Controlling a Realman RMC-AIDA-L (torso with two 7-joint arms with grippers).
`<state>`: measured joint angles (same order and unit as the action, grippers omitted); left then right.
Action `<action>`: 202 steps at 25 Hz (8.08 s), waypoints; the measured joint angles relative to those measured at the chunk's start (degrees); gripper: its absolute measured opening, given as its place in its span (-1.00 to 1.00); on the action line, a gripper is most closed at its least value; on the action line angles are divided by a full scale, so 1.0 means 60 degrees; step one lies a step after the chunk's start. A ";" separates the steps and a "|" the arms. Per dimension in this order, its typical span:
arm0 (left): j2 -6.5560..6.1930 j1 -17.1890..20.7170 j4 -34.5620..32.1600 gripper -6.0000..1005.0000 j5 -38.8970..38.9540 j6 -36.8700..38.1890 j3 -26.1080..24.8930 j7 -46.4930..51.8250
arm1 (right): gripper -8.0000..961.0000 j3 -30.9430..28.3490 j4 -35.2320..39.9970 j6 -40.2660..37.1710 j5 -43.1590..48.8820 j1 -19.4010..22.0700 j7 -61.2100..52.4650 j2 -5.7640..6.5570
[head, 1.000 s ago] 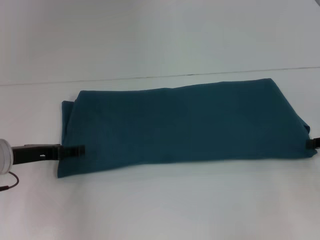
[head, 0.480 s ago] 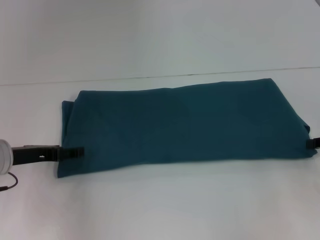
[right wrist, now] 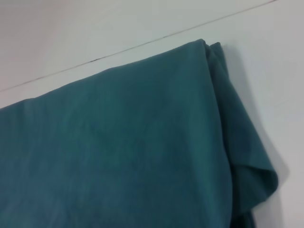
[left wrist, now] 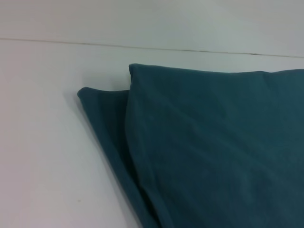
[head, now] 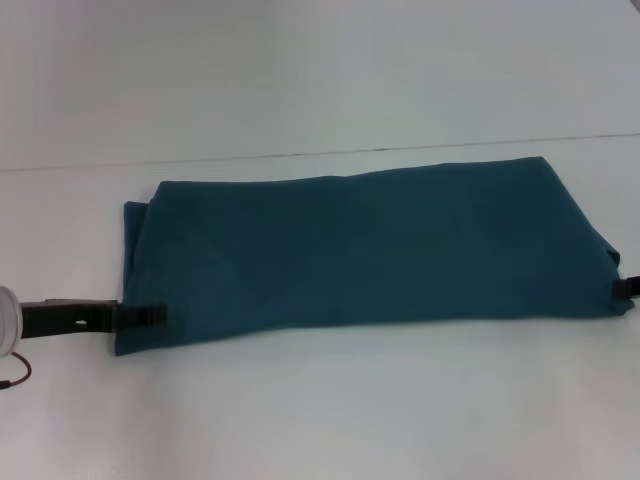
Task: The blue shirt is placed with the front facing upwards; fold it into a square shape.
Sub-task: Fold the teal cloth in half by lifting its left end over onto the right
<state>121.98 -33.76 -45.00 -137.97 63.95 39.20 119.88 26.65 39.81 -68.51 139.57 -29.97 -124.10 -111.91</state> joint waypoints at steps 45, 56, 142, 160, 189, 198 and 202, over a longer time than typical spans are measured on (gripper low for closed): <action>0.0023 -0.0100 -0.0197 0.42 -0.0071 0.0233 0.0250 0.0086 | -0.97 0.0041 -0.0016 -0.0003 0.0011 0.0029 0.0000 0.0006; 0.0051 -0.0164 -0.0217 0.00 -0.0424 0.0124 0.0353 0.0121 | -0.97 0.0026 -0.0033 -0.0008 -0.0001 0.0044 0.0086 -0.0004; 0.0197 0.0006 -0.0820 -0.93 -0.0626 0.0163 0.1244 0.0911 | -0.95 -0.0034 0.0004 -0.0233 -0.0001 0.0242 0.0255 0.0006; 0.0129 0.0203 -0.1362 -0.96 -0.0764 0.1216 0.1224 0.0963 | -0.92 -0.0105 0.0059 -0.0392 -0.0016 0.0416 0.0264 0.0109; 0.0088 0.0203 -0.1452 -0.96 -0.1115 0.1348 0.1112 0.0981 | -0.88 -0.0255 0.0058 -0.0447 -0.0020 0.0483 0.0225 0.0162; 0.0074 0.0179 -0.1480 -0.96 -0.1152 0.1437 0.1113 0.0965 | -0.87 -0.0254 0.0060 -0.0693 -0.0035 0.0483 0.0242 0.0198; 0.0044 0.0164 -0.1490 -0.95 -0.1159 0.1452 0.1111 0.0968 | -0.90 -0.0285 0.0059 -0.0761 -0.0042 0.0486 0.0245 0.0214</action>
<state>122.25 -32.78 -53.95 -144.92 72.66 45.87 125.69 24.94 40.17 -73.07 139.32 -27.05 -122.63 -110.63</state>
